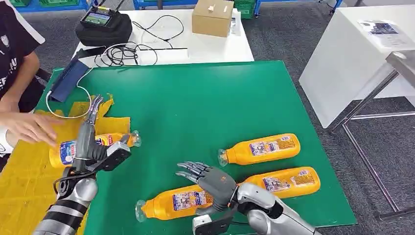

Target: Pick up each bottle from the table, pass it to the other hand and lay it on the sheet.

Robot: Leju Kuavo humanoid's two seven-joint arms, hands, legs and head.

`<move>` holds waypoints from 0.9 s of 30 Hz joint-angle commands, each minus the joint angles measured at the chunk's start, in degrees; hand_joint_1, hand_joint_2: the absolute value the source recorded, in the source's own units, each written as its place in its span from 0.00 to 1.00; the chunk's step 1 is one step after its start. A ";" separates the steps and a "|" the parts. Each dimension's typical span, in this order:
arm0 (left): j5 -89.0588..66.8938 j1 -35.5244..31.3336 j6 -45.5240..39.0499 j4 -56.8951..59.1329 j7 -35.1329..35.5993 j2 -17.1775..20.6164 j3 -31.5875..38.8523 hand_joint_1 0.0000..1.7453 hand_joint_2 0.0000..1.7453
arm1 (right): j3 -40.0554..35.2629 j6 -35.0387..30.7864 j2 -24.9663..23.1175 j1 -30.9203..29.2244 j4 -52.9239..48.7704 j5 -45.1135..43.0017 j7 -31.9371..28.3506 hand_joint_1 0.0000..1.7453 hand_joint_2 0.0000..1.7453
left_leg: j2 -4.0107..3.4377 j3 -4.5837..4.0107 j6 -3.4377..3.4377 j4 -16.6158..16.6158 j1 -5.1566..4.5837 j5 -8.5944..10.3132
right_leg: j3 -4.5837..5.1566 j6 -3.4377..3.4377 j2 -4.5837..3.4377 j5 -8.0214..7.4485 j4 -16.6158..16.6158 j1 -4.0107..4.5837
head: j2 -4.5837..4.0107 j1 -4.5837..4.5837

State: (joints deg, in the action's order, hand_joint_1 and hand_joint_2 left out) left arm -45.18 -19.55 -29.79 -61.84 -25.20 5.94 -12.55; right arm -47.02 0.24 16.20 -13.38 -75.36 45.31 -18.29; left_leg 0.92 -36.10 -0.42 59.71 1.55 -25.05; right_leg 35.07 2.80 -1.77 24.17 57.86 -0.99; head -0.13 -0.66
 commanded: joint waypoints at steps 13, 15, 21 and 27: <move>1.02 2.46 0.35 -2.40 0.92 -3.17 1.79 0.00 1.00 | -7.74 -1.02 7.24 -5.50 -1.47 5.15 6.59 0.00 1.00 | -0.07 0.09 0.09 -0.03 -0.07 -0.02 | -0.08 -0.07 0.09 0.02 0.00 -0.03 | 0.00 0.02; 1.12 2.66 0.43 -2.59 0.96 -3.44 1.63 0.00 1.00 | -7.92 -1.38 6.67 -5.26 -1.53 6.06 7.68 0.00 1.00 | -0.08 0.15 0.12 -0.05 -0.07 -0.03 | -0.14 -0.08 0.12 0.02 -0.03 -0.02 | 0.00 0.02; 1.49 3.15 0.97 -3.00 1.31 -3.91 1.51 0.00 1.00 | -7.95 -2.71 4.62 -4.59 0.07 8.66 11.34 0.00 1.00 | -0.07 0.11 0.06 -0.05 -0.02 -0.03 | -0.10 -0.08 0.07 0.02 -0.03 0.01 | 0.00 0.02; 1.97 5.04 0.52 -5.94 1.93 -4.07 2.33 0.00 1.00 | -6.32 -5.62 0.14 -4.09 5.09 15.83 18.90 0.00 1.00 | -0.20 0.38 0.13 -0.19 -0.04 -0.06 | -0.33 -0.14 0.06 0.01 -0.17 0.04 | 0.00 0.02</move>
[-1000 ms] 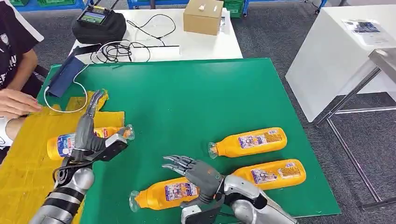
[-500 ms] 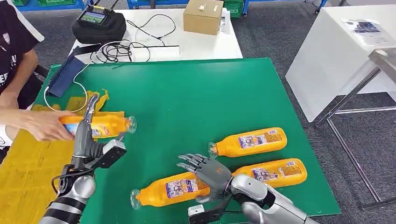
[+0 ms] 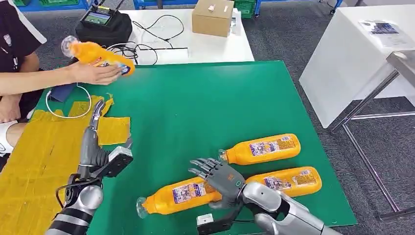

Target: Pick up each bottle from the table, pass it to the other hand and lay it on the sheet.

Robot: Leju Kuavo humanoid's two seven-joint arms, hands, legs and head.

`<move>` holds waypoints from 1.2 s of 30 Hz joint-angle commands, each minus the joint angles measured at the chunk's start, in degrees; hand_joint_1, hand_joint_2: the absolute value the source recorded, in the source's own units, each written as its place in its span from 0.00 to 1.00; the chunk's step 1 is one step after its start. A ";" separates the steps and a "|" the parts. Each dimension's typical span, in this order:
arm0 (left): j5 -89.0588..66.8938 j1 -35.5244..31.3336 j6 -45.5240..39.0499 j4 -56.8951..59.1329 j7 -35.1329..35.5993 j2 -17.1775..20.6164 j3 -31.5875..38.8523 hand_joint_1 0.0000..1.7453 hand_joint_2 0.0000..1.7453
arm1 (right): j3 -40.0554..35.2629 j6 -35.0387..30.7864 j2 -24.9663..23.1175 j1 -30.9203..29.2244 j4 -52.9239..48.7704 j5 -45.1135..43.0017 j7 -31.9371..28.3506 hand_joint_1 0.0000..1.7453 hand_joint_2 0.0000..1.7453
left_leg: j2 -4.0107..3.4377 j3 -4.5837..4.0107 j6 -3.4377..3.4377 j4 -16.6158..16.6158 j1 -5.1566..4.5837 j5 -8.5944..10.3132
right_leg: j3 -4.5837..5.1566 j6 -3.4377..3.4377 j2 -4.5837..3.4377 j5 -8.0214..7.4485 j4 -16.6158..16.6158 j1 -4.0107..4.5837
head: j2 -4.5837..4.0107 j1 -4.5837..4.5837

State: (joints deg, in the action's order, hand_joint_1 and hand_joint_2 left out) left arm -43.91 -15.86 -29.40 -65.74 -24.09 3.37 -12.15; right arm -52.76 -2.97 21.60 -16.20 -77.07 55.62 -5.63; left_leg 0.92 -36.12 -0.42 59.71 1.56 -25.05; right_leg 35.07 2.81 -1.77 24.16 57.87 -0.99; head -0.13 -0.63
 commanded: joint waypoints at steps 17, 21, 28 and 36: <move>1.00 -0.07 1.38 -1.37 0.65 -2.89 0.86 0.00 1.00 | 0.71 -0.02 -12.38 -4.37 21.26 6.56 5.44 0.10 1.00 | -0.12 0.30 0.12 -0.15 -0.03 -0.02 | -0.26 -0.13 0.11 0.01 -0.13 0.03 | 0.00 0.00; 1.13 -0.32 1.39 -0.99 0.64 -3.05 0.57 0.00 1.00 | 0.66 -0.50 -13.35 -4.70 23.38 6.85 5.47 0.73 1.00 | -0.10 0.22 0.08 -0.09 -0.01 -0.02 | -0.17 -0.10 0.07 0.00 -0.09 0.03 | 0.00 0.00; 1.61 0.44 1.36 -1.75 0.75 -2.76 0.46 0.00 1.00 | 2.78 -3.22 -14.29 -3.73 21.98 6.46 4.99 0.95 1.00 | -0.07 0.17 0.08 -0.08 -0.02 0.00 | -0.11 -0.08 0.10 0.00 -0.06 0.02 | 0.00 0.00; 1.47 2.18 2.00 -4.22 1.03 -2.81 0.50 0.00 1.00 | 6.81 -5.93 -16.26 -1.41 17.42 6.55 5.77 1.00 1.00 | -0.11 0.27 0.10 -0.11 -0.03 -0.06 | -0.20 -0.14 0.12 0.06 -0.08 0.03 | 0.00 0.00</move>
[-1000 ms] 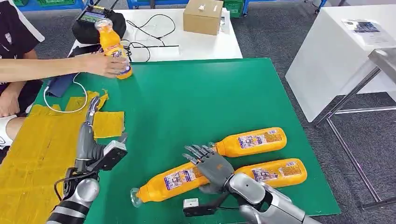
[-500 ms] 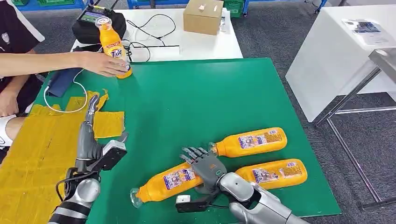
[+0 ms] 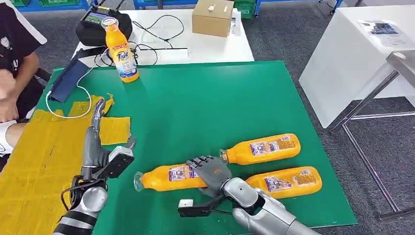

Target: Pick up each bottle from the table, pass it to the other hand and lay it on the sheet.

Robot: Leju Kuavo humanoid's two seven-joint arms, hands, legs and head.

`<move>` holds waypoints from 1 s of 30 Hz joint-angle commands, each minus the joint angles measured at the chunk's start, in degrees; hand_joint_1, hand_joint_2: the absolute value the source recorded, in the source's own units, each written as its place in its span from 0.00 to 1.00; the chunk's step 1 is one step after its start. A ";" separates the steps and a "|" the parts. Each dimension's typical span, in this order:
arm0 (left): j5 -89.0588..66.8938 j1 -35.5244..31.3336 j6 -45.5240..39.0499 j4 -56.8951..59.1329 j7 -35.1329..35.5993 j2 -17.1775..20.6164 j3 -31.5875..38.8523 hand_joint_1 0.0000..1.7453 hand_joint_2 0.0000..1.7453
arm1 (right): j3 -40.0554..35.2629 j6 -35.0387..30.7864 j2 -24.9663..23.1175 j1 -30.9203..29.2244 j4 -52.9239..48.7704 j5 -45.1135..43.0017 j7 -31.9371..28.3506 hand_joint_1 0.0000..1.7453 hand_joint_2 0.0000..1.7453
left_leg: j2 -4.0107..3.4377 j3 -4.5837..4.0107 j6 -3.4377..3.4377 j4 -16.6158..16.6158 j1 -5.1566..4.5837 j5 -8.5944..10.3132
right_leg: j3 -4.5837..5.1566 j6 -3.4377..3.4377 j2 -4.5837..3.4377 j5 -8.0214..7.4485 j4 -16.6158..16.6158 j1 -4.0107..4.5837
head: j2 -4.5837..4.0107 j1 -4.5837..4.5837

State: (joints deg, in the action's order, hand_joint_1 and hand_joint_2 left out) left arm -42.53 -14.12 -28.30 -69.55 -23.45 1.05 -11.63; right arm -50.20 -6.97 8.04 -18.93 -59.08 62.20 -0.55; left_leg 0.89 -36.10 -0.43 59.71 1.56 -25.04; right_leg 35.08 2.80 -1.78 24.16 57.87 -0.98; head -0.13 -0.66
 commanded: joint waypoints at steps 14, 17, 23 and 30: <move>0.62 1.52 1.31 -2.06 0.53 -0.76 0.48 0.00 1.00 | 8.00 -4.80 -4.17 3.35 -2.68 -1.14 0.91 1.00 1.00 | -0.04 0.02 0.06 -0.04 -0.04 -0.02 | -0.02 -0.06 0.08 0.02 -0.02 -0.01 | 0.00 0.02; 2.31 2.87 2.93 -4.78 -0.04 -0.86 0.19 0.00 1.00 | 14.25 -7.56 -6.90 6.57 -7.84 -8.23 -2.31 1.00 1.00 | -0.09 0.17 0.10 -0.10 -0.04 -0.07 | -0.15 -0.13 0.13 0.07 -0.05 0.02 | 0.00 0.02; 7.54 3.49 7.24 -8.13 1.65 -2.59 -0.89 0.00 1.00 | 23.89 -10.25 -11.45 11.48 -15.47 -22.08 -8.81 1.00 1.00 | 0.04 -0.02 0.08 -0.02 -0.03 -0.05 | 0.02 -0.08 0.20 0.08 0.02 0.01 | 0.00 0.02; 20.38 5.66 15.16 -14.78 -0.12 -2.13 -1.94 0.00 1.00 | 27.71 -11.41 -14.02 12.25 -14.67 -28.94 -12.22 1.00 1.00 | -0.01 0.06 0.12 -0.08 -0.05 -0.06 | -0.06 -0.13 0.21 0.09 -0.04 0.01 | 0.00 0.00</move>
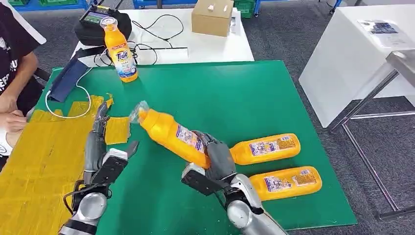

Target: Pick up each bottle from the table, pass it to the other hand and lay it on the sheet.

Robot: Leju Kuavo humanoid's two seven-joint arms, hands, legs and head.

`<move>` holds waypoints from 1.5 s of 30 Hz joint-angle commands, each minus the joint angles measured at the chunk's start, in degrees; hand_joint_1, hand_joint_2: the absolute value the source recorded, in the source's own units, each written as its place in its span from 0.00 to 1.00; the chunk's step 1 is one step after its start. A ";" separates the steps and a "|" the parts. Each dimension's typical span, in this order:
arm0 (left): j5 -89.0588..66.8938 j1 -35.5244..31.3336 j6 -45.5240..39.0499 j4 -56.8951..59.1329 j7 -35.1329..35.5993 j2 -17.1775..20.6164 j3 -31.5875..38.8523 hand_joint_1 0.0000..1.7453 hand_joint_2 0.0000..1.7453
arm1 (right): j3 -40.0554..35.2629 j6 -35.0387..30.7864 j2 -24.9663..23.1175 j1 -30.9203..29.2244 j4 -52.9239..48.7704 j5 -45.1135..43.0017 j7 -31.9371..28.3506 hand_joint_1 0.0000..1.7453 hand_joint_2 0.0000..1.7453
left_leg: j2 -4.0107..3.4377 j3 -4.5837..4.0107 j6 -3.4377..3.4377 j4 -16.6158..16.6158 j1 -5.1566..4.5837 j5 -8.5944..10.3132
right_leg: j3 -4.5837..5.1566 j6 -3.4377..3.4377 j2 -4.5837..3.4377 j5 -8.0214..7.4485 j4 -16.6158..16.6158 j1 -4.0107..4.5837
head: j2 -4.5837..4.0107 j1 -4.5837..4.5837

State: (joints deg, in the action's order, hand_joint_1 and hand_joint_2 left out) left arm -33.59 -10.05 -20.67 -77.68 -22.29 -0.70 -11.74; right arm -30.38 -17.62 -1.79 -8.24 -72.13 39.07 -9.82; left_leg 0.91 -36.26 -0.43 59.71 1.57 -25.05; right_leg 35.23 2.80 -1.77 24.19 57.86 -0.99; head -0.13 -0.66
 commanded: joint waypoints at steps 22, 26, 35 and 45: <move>32.05 -1.93 29.78 -5.89 -1.51 0.33 -5.79 0.00 1.00 | 1.63 -2.14 -4.46 -0.50 1.92 -5.72 -13.11 1.00 1.00 | 0.00 0.32 0.13 -0.13 -0.03 -0.03 | -0.32 -0.15 0.26 0.06 -0.09 0.05 | 0.00 0.00; 30.01 -3.90 28.91 -4.01 -1.21 0.08 -7.81 0.00 1.00 | -2.42 -3.75 -4.96 -1.42 4.26 -1.59 -14.14 1.00 1.00 | 0.02 0.18 0.08 -0.07 -0.01 -0.02 | -0.19 -0.09 0.18 0.04 -0.05 0.04 | 0.00 0.00; 29.74 -5.51 28.48 -0.79 -1.28 -0.41 -8.47 0.00 1.00 | -6.33 -4.24 -5.98 -3.21 8.31 -0.08 -14.09 1.00 1.00 | -0.03 0.20 0.09 -0.10 -0.03 0.01 | -0.18 -0.07 0.13 0.00 -0.07 0.01 | 0.00 0.00; 29.71 -4.69 28.00 -1.98 -2.08 -0.57 -9.00 0.28 1.00 | -7.33 -3.52 -5.70 -4.45 10.53 -0.86 -13.23 1.00 1.00 | 0.00 0.18 0.07 -0.08 0.00 -0.01 | -0.18 -0.08 0.15 0.03 -0.06 0.04 | 0.00 0.00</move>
State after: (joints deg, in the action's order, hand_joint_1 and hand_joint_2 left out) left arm -3.72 -12.50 8.04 -83.27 -24.11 -1.03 -18.49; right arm -34.32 -21.79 -8.33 -9.24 -68.02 38.51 -23.39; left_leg 0.91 -36.27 -0.43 59.71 1.57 -25.04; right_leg 35.24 2.80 -1.77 24.18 57.87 -0.98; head -0.13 -0.66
